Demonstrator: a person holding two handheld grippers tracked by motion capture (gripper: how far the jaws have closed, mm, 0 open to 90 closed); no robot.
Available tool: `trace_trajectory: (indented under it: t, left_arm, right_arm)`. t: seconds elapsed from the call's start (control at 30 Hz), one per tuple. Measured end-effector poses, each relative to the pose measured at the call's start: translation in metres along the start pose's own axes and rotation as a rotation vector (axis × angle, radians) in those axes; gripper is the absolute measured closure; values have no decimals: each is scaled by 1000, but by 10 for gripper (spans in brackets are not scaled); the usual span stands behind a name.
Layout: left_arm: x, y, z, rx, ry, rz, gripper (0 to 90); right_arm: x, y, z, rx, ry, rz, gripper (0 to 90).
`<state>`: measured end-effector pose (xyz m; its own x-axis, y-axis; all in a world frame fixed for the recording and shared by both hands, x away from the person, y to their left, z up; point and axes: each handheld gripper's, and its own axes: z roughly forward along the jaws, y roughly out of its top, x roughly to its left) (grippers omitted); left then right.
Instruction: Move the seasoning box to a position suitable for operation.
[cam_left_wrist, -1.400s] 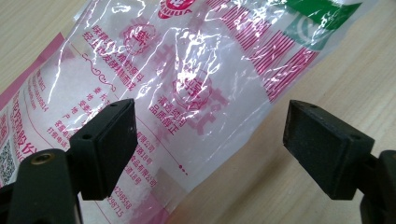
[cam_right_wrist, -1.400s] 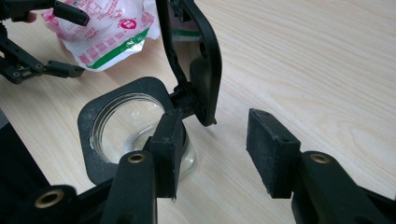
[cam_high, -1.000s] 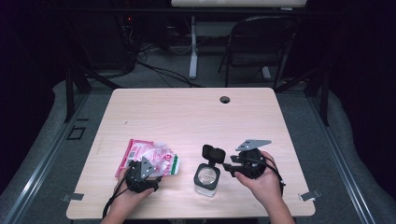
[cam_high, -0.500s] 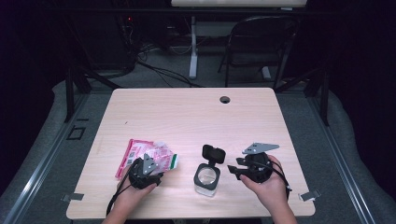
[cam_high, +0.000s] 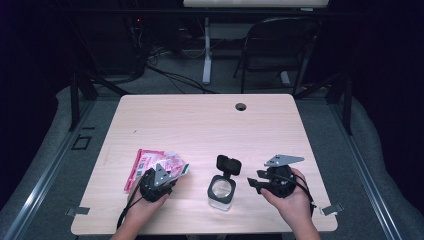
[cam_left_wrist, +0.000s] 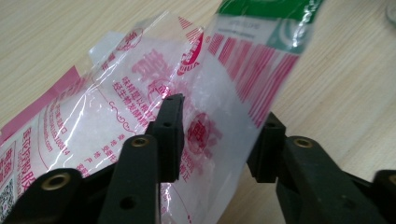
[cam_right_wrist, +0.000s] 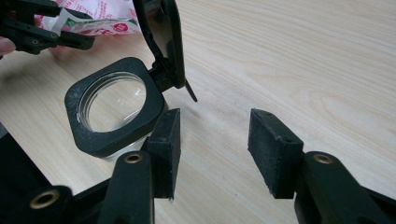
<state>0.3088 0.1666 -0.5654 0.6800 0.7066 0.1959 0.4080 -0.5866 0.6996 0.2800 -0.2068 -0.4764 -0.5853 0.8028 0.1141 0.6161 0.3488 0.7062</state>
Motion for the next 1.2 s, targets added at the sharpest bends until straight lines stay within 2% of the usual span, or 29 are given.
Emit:
trace_trajectory:
  t: [0.07,0.3,0.4,0.53,0.67,0.87,1.2]
  left_arm:
    - [0,0,-1,-6,-5,-1,676]
    - [6,-1,-5,-23,-24,-40,808]
    - [7,-1,-5,-22,-23,-54,847]
    - [6,-2,-4,-11,2,-51,884]
    - [7,-2,-3,-6,2,-56,895]
    - [12,-2,-3,-7,-26,-75,900]
    - [19,-3,-6,-26,-41,-130,900]
  right_arm:
    - [0,0,0,-4,0,-2,544]
    - [0,0,1,0,1,7,540]
    - [0,0,1,-2,2,6,540]
    - [0,0,2,3,1,5,538]
    - [0,0,2,3,6,6,537]
    - [1,0,2,5,2,6,536]
    - [1,0,2,6,5,4,533]
